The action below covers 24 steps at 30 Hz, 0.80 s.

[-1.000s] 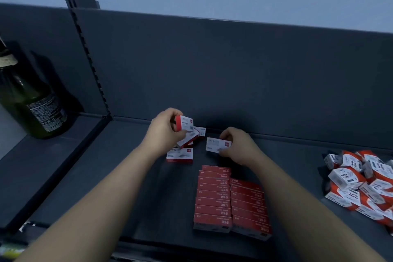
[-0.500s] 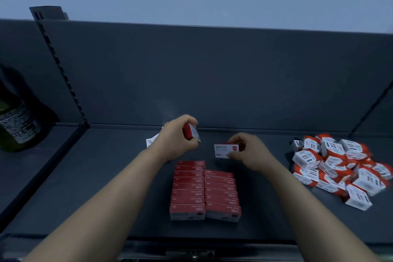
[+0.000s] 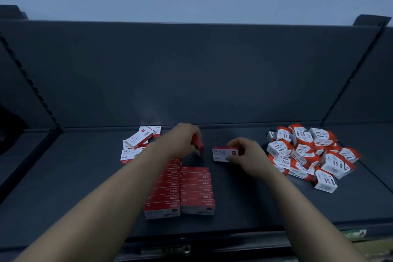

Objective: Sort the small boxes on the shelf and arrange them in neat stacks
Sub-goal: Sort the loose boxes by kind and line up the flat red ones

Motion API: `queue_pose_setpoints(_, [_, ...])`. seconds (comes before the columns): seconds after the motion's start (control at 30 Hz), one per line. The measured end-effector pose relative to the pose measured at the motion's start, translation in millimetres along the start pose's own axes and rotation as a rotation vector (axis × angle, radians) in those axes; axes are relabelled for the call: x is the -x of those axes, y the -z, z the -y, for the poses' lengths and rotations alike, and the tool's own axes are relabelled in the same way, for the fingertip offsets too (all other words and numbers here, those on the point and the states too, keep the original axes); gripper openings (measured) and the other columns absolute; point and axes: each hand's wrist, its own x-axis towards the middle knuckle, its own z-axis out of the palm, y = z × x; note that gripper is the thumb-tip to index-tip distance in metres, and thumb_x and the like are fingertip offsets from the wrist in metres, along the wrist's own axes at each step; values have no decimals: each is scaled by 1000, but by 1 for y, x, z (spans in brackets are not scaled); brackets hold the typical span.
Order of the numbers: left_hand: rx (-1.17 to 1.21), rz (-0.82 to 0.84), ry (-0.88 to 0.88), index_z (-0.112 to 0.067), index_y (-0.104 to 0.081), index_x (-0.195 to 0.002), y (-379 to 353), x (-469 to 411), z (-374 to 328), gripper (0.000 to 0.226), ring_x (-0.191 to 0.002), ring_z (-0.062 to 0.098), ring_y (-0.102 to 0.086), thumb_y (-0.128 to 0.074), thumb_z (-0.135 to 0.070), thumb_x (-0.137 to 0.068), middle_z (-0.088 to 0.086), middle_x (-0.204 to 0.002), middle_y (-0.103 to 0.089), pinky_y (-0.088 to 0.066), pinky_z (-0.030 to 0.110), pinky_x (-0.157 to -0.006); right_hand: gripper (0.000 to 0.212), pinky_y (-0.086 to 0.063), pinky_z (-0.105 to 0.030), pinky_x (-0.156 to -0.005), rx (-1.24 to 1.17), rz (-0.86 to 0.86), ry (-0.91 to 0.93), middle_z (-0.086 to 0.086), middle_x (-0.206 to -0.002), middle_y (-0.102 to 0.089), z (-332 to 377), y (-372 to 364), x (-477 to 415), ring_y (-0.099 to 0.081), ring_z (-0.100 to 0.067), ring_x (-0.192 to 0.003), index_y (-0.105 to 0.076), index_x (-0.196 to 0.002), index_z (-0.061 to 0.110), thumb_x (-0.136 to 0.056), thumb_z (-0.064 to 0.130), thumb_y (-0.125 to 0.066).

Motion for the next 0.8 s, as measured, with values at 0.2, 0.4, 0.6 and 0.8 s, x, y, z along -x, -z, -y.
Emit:
queue_pose_setpoints(0.2, [16,61,26,-28,-55,-90,-6,-6,-2,10,-79,6,-55,-63,-24,-86,-10,-91,-57,-41,23,-64,29,-45,-7,-58,-41,4,-5,12,-94,-62,-7,5,1,-59,4,-82,-59,-104,21,-81,8,-71])
queue_pose_setpoints(0.4, [186,81,75,-28,-49,-108,-4,-3,-1,27,-93,10,-61,-62,-18,-86,-9,-101,-60,-50,22,-75,27,-47,-10,-60,-76,13,-17,9,-98,-63,-12,9,0,-60,1,-85,-59,-104,22,-83,10,-71])
queue_pose_setpoints(0.6, [248,32,79,-34,-51,-110,-2,-2,-5,26,-93,7,-61,-59,-22,-89,-9,-105,-63,-50,21,-73,26,-47,-9,-59,-91,23,-30,4,-107,-64,-15,11,-3,-62,-7,-96,-58,-107,21,-84,12,-69])
queue_pose_setpoints(0.8, [245,-69,140,-24,-53,-99,-4,-4,-7,12,-78,4,-57,-61,-25,-89,-5,-98,-63,-42,16,-58,28,-45,-6,-58,-108,27,-40,6,-106,-63,-18,12,-2,-60,-1,-90,-58,-108,21,-84,11,-69])
